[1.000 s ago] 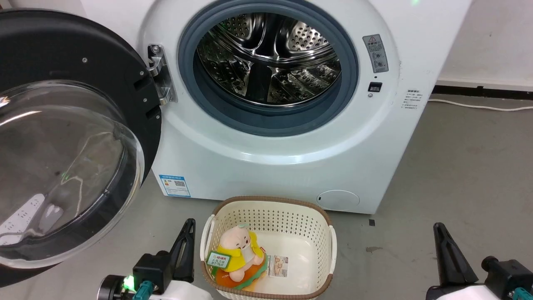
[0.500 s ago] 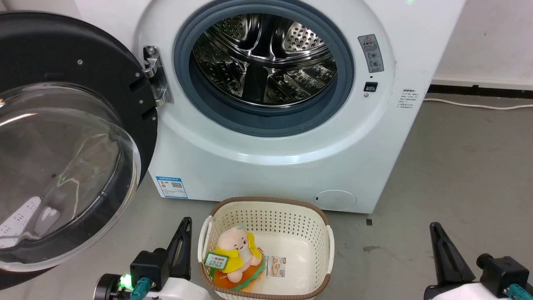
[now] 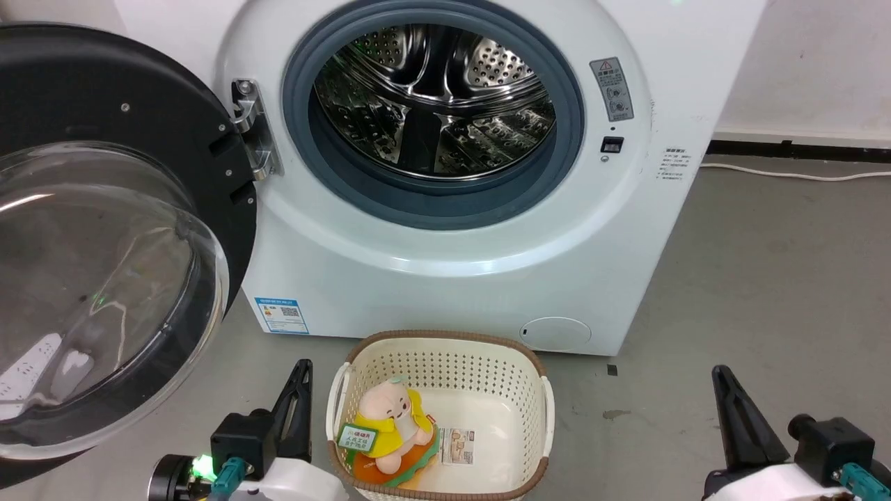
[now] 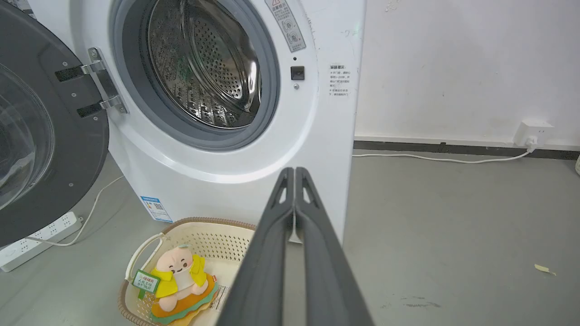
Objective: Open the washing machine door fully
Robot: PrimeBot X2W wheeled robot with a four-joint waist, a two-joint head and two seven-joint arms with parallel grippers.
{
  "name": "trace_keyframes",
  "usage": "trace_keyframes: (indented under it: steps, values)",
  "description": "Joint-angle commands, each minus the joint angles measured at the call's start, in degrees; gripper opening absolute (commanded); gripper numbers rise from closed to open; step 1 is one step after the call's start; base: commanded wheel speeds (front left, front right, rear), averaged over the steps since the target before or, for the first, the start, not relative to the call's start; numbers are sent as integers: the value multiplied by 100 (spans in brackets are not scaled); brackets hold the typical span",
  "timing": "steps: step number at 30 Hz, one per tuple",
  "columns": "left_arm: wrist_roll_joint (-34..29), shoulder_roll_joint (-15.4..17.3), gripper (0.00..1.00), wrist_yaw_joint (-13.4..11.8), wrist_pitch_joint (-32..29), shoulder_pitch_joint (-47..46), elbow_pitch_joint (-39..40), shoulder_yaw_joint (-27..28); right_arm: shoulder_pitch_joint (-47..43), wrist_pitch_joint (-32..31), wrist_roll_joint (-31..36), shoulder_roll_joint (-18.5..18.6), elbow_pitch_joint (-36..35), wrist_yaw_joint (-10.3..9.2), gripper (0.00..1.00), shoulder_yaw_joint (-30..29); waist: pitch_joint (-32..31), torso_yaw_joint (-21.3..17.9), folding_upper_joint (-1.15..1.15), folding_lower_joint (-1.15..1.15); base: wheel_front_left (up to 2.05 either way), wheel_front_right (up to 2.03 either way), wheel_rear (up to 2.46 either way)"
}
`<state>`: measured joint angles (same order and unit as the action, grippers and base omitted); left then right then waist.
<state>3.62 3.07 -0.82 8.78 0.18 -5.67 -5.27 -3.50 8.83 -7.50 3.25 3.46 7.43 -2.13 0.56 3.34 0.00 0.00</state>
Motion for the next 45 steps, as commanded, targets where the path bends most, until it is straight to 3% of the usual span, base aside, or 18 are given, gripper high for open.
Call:
trace_keyframes:
  steps: [1, 45]
  values:
    - [-37, 4, 0, 33, -42, -8, 40, 25, 93, -43, 61, -16, -44, 2, 0, 17, -2, -8, 0, 0, 0, 0, 0]
    - [-233, -10, 0, 63, -546, -14, 358, 328, 248, -549, 476, -29, -226, 4, 0, 135, -34, -205, 0, 0, 0, 0, 0]
